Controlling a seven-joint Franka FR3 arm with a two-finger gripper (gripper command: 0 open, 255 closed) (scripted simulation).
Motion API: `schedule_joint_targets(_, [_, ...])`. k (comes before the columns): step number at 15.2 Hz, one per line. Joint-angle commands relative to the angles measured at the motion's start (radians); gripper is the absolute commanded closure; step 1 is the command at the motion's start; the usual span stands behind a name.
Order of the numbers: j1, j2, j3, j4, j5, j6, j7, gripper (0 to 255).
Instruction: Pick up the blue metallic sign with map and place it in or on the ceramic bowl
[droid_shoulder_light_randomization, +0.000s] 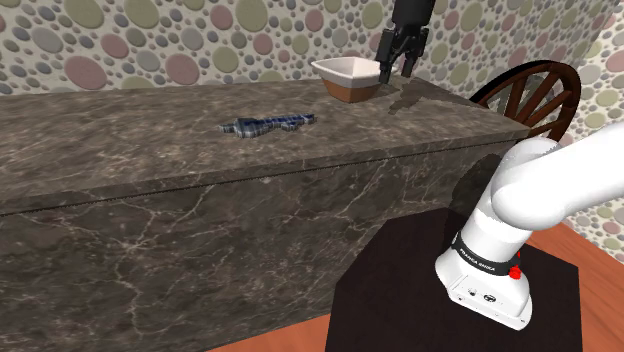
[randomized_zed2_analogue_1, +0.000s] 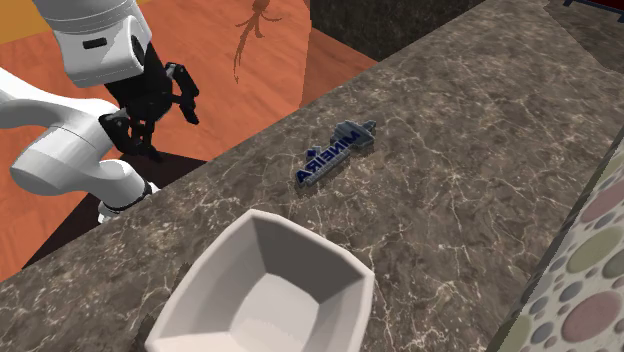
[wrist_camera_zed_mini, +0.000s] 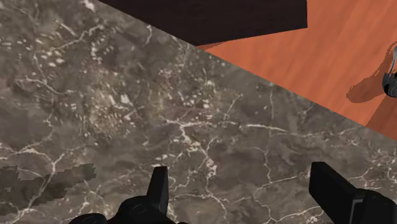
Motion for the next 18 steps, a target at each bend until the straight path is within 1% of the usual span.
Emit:
schedule_joint_targets(1, [0.0, 0.0, 0.0, 0.0, 0.0, 0.0, 0.0, 0])
schedule_joint_targets(9, [0.094, 0.297, -0.014, 0.14, -0.01, 0.143, -0.221, 0])
schedule_joint_targets(13, [0.135, 0.44, -0.008, 0.229, -0.008, 0.19, -0.326, 0])
schedule_joint_targets(18, [0.179, 0.61, 0.014, 0.355, -0.008, 0.227, -0.449, 0])
